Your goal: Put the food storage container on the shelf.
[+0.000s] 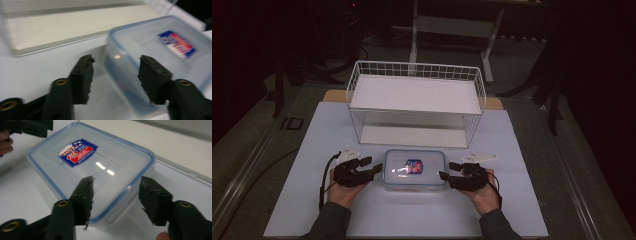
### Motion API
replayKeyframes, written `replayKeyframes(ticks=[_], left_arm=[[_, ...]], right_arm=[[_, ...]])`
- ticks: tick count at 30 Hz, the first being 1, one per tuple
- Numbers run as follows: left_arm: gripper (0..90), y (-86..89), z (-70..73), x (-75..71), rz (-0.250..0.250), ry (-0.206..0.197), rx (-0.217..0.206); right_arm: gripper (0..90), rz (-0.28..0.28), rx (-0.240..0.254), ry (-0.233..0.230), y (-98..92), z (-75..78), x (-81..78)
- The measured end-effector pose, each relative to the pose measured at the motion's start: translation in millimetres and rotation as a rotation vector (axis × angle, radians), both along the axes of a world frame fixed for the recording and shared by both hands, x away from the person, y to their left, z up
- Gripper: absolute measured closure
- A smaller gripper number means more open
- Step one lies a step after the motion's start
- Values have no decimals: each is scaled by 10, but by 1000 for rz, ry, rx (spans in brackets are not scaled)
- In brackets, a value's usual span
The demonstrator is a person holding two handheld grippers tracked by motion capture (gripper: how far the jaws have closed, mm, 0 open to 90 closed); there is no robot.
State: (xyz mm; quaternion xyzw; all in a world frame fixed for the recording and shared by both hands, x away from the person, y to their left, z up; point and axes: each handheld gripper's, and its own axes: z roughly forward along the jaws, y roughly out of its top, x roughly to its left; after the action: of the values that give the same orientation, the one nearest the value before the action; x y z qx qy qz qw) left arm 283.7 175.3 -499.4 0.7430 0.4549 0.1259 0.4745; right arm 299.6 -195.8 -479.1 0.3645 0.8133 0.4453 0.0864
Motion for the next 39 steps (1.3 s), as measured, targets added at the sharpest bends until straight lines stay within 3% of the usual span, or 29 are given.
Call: replayKeyframes(ticks=[2, 6, 12, 15, 17, 18, 21, 27, 30, 33, 37, 39], left_arm=[[349, -50, 0, 2, -1, -3, 9], [280, -135, -28, 37, -32, 23, -23], [231, -226, -77, 75, -73, 59, -52], [206, -226, -103, 107, -84, 80, -75], [187, -218, -112, 120, -87, 90, -84], [187, -204, -132, 145, -92, 118, -108], [163, -204, -163, 176, -114, 156, -140], [135, -193, -203, 217, -124, 207, -181], [138, -186, -252, 244, -147, 257, -233], [133, -184, -247, 244, -146, 267, -232], [224, -103, -248, 243, -129, 307, -287], [248, -86, -241, 233, -127, 310, -295]], right_arm=[[358, -10, 18, 11, 25, -10, 22], [286, -20, 26, 28, 77, -33, 56], [138, -33, 62, 109, 112, -124, 126], [109, -32, 81, 139, 133, -174, 158], [106, -37, 78, 145, 139, -184, 166], [105, -41, 79, 155, 143, -196, 174], [96, -28, 121, 215, 143, -261, 206], [94, -25, 146, 260, 124, -294, 235], [100, -22, 189, 326, 113, -339, 263], [122, -26, 200, 343, 100, -345, 266], [153, -26, 206, 343, 71, -334, 241], [164, -26, 207, 338, 67, -327, 234]])
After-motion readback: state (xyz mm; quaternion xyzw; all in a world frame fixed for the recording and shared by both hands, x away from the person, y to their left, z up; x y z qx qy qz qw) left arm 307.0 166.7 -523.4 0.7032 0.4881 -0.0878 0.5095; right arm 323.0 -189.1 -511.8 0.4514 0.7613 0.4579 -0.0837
